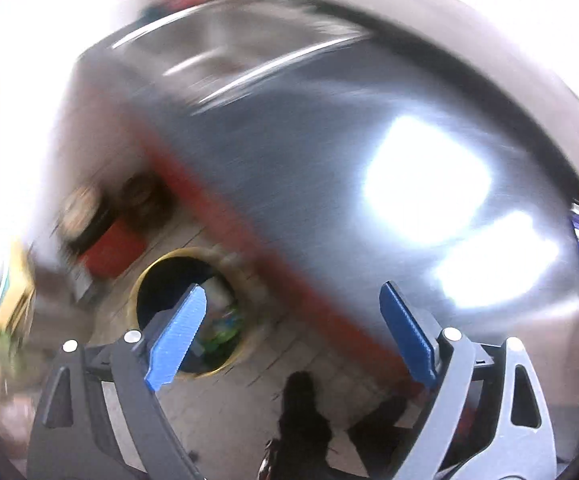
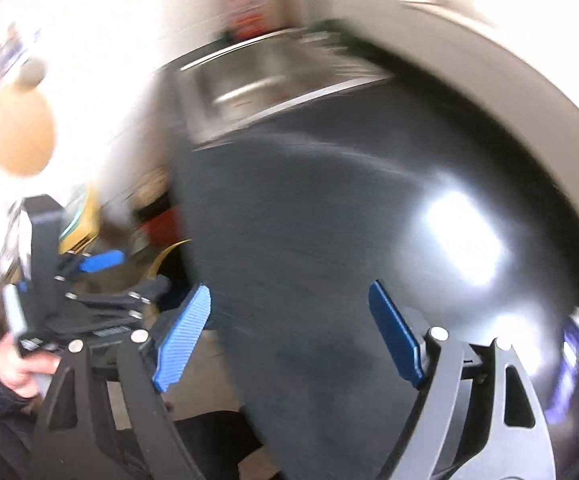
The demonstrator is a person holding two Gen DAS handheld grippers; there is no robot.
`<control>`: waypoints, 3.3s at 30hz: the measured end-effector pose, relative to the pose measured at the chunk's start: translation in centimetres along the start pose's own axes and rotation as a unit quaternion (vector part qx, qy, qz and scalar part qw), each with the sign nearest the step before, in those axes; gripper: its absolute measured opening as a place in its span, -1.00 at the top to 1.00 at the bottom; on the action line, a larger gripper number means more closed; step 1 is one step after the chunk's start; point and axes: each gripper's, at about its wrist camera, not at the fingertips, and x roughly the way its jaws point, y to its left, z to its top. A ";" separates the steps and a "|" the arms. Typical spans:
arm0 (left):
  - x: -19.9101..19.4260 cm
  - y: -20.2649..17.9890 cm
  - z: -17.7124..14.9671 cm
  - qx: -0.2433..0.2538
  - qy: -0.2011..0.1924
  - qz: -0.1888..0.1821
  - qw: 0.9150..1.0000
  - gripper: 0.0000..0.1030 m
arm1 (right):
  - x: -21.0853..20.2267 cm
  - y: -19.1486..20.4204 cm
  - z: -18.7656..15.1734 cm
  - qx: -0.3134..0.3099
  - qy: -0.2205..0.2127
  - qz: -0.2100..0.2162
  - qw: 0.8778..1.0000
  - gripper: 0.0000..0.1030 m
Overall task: Collect trash
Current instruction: 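Swing both open tools back to the countertop, then grasp the blue toothpaste tube with the right tool while the left tool grasps the crumpled blue cloth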
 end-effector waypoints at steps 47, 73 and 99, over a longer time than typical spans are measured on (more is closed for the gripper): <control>4.2 -40.7 3.3 0.306 0.007 -0.106 0.946 -0.71 | 5.1 -35.5 -10.3 0.088 0.021 -0.114 0.989 0.01; 9.8 -66.2 0.8 0.591 0.006 -0.310 0.745 -0.68 | -7.7 -43.0 -30.4 0.287 0.019 -0.179 0.941 0.00; 6.0 -61.1 -0.6 0.523 -0.013 -0.228 0.821 0.49 | -9.8 -39.5 -29.3 0.275 0.007 -0.204 0.939 0.02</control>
